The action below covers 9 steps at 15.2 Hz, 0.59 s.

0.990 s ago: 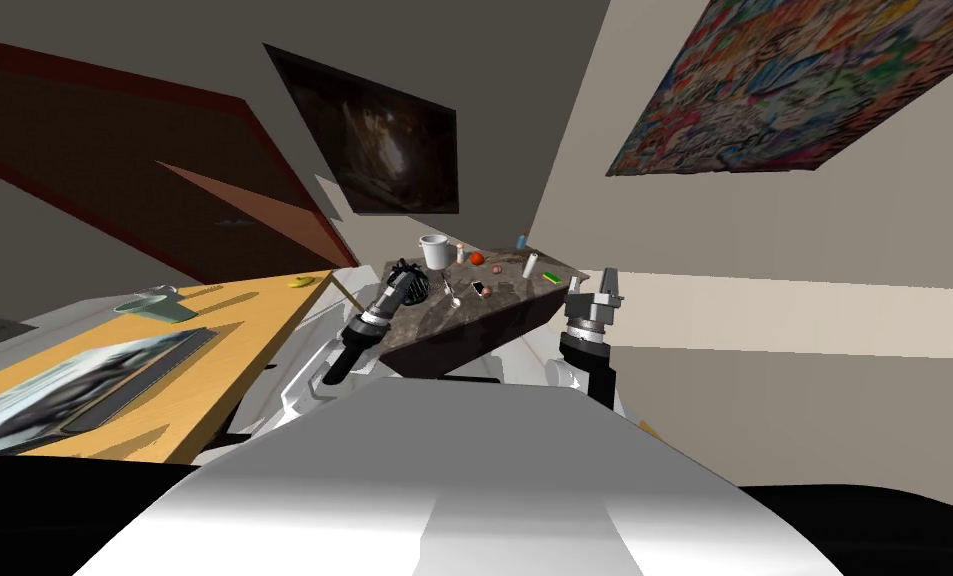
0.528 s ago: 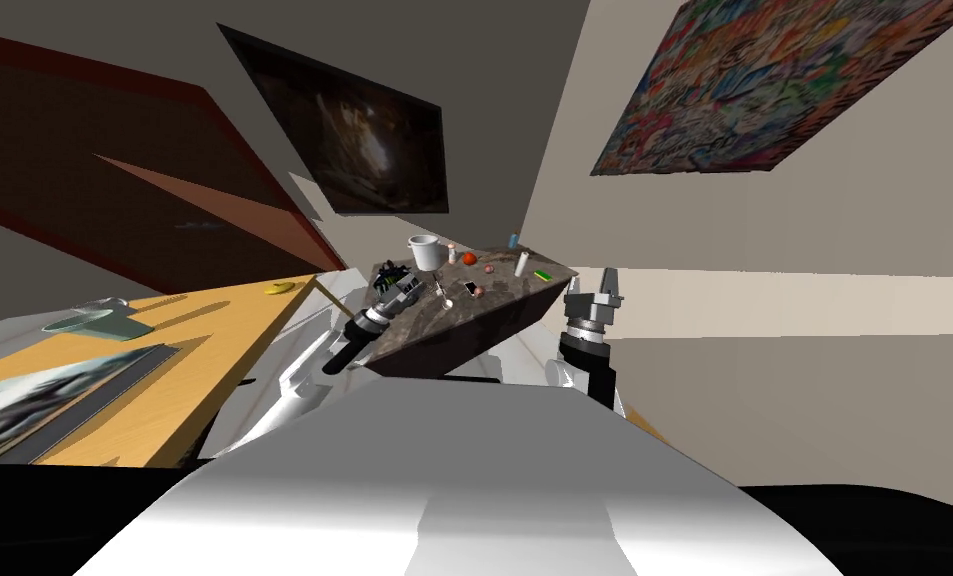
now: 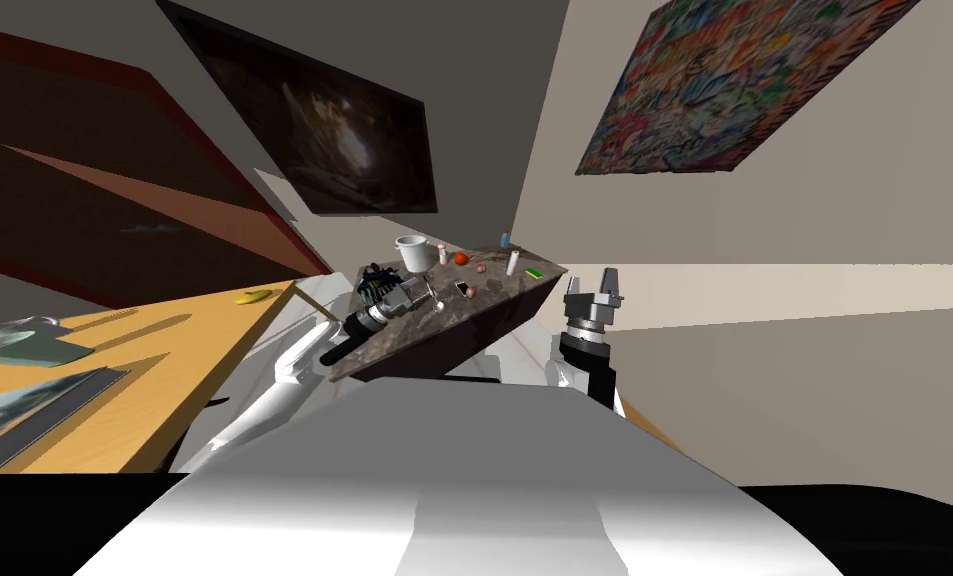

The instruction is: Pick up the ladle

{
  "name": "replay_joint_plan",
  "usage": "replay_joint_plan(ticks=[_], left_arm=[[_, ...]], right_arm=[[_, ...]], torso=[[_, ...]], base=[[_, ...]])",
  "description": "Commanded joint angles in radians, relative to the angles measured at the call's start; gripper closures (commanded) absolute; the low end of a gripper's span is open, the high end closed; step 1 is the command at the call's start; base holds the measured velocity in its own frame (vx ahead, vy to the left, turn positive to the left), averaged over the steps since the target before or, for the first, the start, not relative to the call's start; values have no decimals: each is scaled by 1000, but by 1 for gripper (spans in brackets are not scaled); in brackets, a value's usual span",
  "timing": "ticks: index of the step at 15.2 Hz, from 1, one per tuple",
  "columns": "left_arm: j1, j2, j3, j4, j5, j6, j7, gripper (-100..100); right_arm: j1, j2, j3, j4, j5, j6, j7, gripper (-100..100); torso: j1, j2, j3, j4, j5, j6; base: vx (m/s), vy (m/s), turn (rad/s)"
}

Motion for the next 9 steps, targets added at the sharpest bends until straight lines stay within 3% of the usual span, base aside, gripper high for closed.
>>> replay_joint_plan(ticks=[1,2,3,5,6,8,9], left_arm=[[-22,30,-3,30,-50,-25,-27,-100],[-22,30,-3,30,-65,-25,-27,-100],[-50,72,-4,72,-92,-62,-63,-100],[-50,72,-4,72,-130,-62,-63,-100],[-77,113,-5,116,-158,-99,-99,-100],[-77,113,-5,116,-196,-99,-99,-100],[-104,153,-6,157,-222,-137,-135,-100]], right_arm=[[0,0,0,0,0,0,0,0],[0,0,0,0,0,0,0,0],[0,0,0,0,0,0,0,0],[0,0,0,0,0,0,0,0],[0,0,0,0,0,0,0,0],[0,0,0,0,0,0,0,0],[0,0,0,0,0,0,0,0]], torso=[[0,0,0,0,0,0],[0,0,0,0,0,0],[0,0,0,0,0,-1],[-1,0,0,0,0,0],[0,0,0,0,0,-1],[-1,0,0,0,0,0],[0,0,0,0,0,-1]], base=[[22,-39,-153],[18,-29,-46],[23,-44,-152],[21,-39,-101],[23,-43,-156],[27,-35,-100],[28,-36,-144]])
